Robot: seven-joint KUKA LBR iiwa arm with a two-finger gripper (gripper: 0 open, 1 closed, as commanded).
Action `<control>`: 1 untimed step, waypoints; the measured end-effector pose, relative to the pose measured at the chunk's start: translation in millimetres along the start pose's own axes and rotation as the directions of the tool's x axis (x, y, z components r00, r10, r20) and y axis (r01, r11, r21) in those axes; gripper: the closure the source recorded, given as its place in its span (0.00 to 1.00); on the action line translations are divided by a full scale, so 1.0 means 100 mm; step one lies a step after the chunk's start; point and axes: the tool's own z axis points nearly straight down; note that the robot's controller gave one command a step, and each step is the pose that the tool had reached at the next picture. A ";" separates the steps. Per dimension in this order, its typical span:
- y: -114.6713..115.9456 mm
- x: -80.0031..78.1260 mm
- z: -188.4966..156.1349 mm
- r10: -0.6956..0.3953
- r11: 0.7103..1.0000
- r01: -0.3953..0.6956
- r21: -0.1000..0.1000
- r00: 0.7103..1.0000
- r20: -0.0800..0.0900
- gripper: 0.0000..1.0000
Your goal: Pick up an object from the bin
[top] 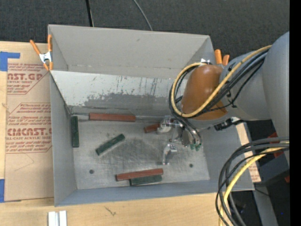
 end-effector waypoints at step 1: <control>0.28 -0.15 -0.35 0.170 0.985 -0.170 0.002 0.985 0.000 0.00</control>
Offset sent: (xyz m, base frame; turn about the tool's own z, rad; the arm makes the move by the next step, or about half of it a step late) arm 0.0390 0.0466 0.0141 0.0857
